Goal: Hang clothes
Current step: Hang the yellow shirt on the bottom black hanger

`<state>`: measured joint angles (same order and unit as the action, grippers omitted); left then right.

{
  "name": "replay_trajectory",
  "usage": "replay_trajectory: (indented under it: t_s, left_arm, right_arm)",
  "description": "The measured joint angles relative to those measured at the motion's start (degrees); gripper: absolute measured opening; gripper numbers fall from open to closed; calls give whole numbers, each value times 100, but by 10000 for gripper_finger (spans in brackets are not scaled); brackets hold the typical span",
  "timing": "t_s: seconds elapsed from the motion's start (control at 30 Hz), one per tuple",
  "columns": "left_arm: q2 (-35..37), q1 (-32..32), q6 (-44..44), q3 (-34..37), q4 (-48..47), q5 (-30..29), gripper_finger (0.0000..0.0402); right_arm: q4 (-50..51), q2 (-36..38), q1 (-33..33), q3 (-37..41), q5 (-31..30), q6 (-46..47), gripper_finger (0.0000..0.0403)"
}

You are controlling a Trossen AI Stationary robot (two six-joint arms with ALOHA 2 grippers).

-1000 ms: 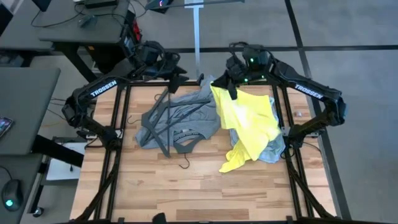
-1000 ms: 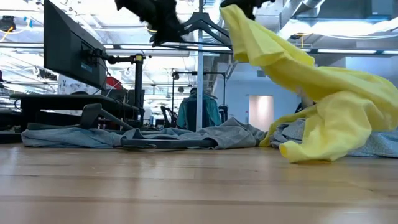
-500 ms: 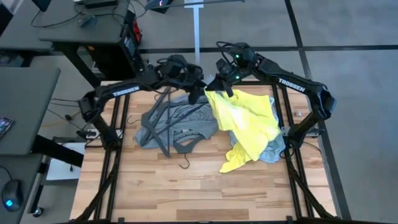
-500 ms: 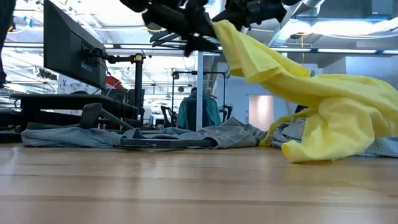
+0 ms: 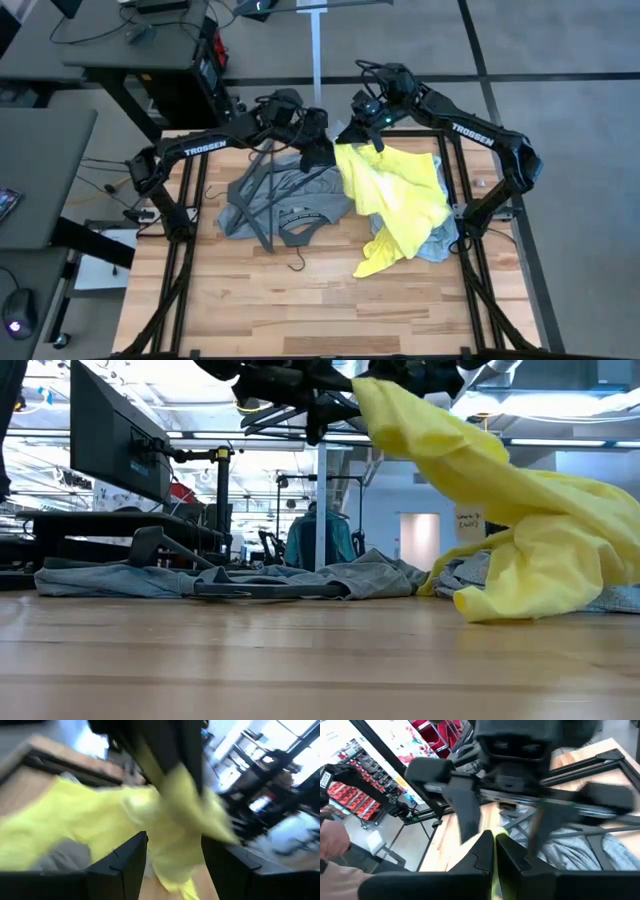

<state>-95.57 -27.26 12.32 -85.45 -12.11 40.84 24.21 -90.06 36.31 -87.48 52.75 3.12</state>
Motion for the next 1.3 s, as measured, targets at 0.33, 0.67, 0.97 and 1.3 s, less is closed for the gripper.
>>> replay_trajectory:
  t_s: [0.33, 0.67, 0.97, 1.3]
  left_arm:
    - [86, -341, 546, -2, 255, 2, 173]
    - [81, -117, 307, 0, 997, -48, 173]
    - [60, -88, 79, 0, 1233, -720, 173]
    - [-218, 128, 143, 4, 1604, -897, 130]
  right_arm:
    - [-176, 50, 9, 0, -1, -78, 0]
    - [-429, 50, 27, 0, -173, 60, 0]
    - [-551, 50, 2, 0, -190, 93, 0]
    - [-662, 50, -24, 2, -197, 119, 0]
